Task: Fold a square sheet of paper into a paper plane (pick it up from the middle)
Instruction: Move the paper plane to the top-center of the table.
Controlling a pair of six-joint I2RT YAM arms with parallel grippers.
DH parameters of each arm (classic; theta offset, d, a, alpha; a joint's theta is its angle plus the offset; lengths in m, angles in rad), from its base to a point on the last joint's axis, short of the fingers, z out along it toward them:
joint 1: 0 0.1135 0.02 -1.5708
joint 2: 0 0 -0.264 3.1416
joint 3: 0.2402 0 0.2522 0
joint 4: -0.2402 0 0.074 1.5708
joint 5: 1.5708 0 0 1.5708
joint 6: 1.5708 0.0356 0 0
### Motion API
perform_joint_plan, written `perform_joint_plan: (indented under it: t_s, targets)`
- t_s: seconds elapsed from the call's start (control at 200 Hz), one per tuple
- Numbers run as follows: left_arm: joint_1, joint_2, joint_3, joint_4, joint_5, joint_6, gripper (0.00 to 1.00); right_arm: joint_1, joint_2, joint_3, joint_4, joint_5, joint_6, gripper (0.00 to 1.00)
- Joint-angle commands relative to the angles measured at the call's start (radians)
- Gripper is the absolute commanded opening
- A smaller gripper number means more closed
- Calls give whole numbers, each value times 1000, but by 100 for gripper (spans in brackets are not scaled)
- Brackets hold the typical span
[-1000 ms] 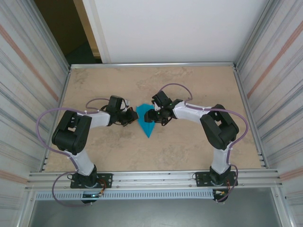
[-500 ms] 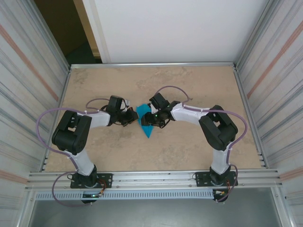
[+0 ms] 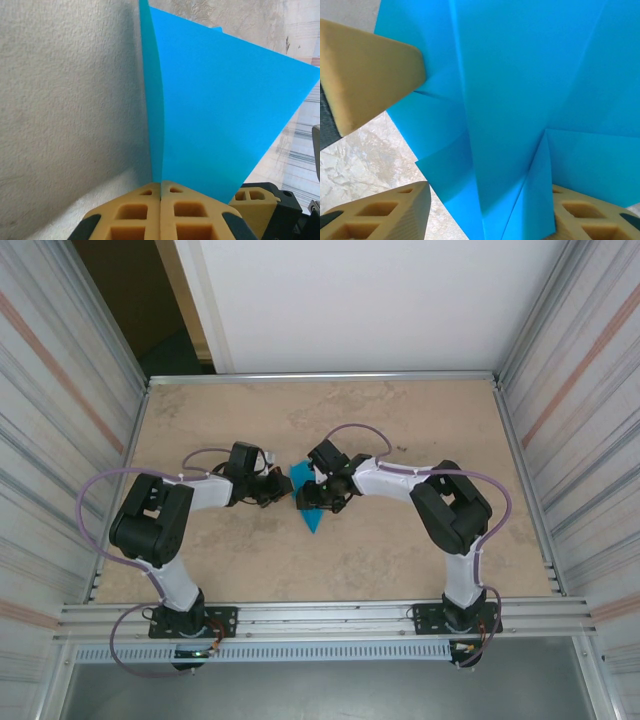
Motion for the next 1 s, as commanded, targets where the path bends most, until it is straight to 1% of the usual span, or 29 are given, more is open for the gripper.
perform_joint_plan:
  t_s: [0.0, 0.381, 0.506, 0.727, 0.837, 0.992]
  targets:
    - [-7, -27, 8, 22, 27, -6, 3, 11, 23, 36, -38, 26, -11, 55]
    - [-7, -21, 11, 16, 27, -6, 3, 25, 40, 57, -69, 61, -40, 60]
    - [-8, -18, 15, 13, 23, -4, 3, 24, 40, 58, -71, 63, -42, 60]
    - [-7, -11, 14, 4, 17, 2, 3, 25, 13, 44, -73, 107, -29, 54]
    - [-7, -7, 14, -1, 15, 7, 3, 25, -9, 29, -57, 120, -27, 55]
    - [-7, -6, 16, 1, 15, 6, 3, 34, -6, 35, -65, 96, -60, 56]
